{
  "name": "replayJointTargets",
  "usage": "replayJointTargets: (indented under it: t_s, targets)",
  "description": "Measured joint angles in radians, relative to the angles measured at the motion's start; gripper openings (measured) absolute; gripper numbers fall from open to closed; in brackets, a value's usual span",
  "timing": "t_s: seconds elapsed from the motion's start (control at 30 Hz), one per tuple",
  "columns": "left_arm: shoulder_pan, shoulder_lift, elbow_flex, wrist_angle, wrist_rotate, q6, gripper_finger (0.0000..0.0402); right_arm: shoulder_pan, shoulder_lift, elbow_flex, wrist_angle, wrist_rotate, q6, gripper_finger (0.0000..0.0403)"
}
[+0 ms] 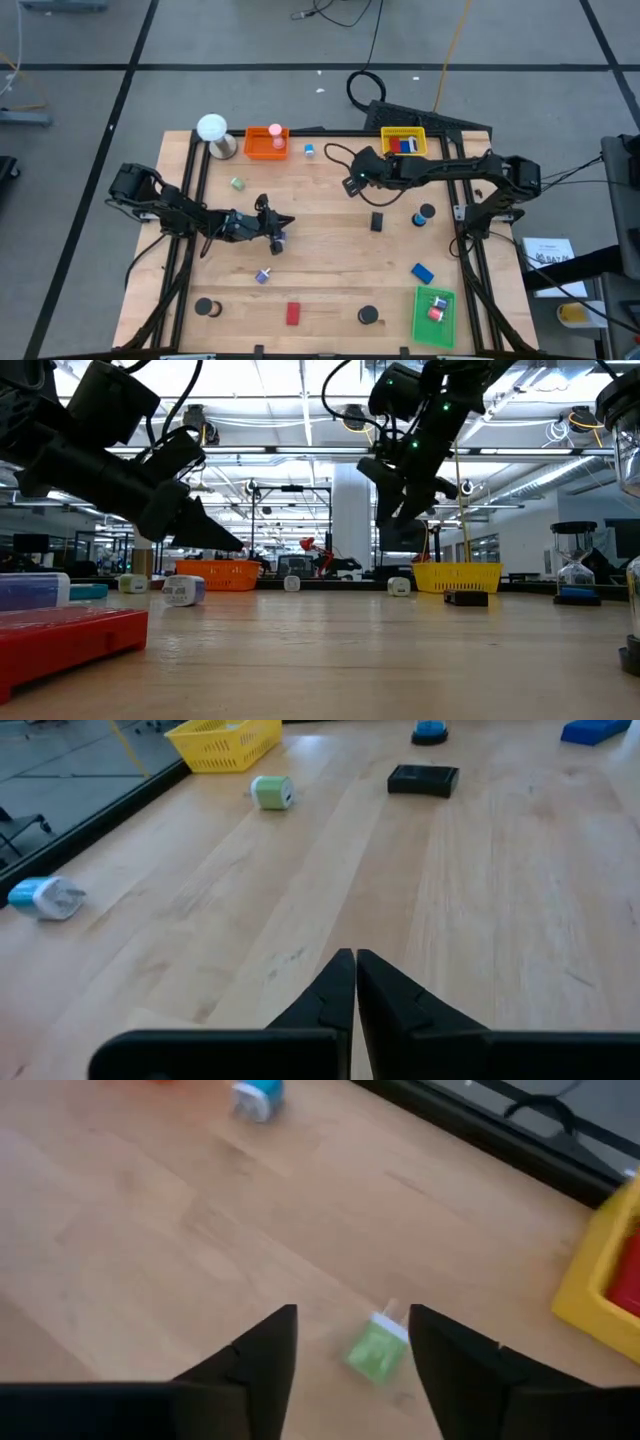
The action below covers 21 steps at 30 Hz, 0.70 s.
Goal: Pick & Place Office items
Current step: Put the right green charger adapter into the green basket
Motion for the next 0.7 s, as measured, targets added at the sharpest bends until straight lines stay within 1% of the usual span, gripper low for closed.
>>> replayJointTargets:
  t_s: [0.13,0.27,0.33,0.5,0.7]
  targets:
    - [0.000,0.000,-0.001,0.002,0.000,-0.003,0.0021,-0.020,0.038,0.001,-0.008,0.000,0.037,0.0227]
    - [0.000,0.000,-0.001,0.001,0.000,-0.007,0.0021,-0.048,0.092,0.003,0.015,-0.068,0.055,0.0255]
    - [0.000,0.000,-0.001,0.001,0.000,-0.007,0.0021,-0.059,0.125,0.001,0.013,-0.079,0.056,0.0263]
    - [0.000,0.000,-0.001,0.000,-0.002,-0.008,0.0021,-0.077,0.196,0.000,0.029,-0.094,0.078,0.0269]
    - [0.000,0.000,-0.002,-0.002,-0.003,-0.011,0.0021,-0.095,0.249,0.000,0.032,-0.103,0.081,0.0258]
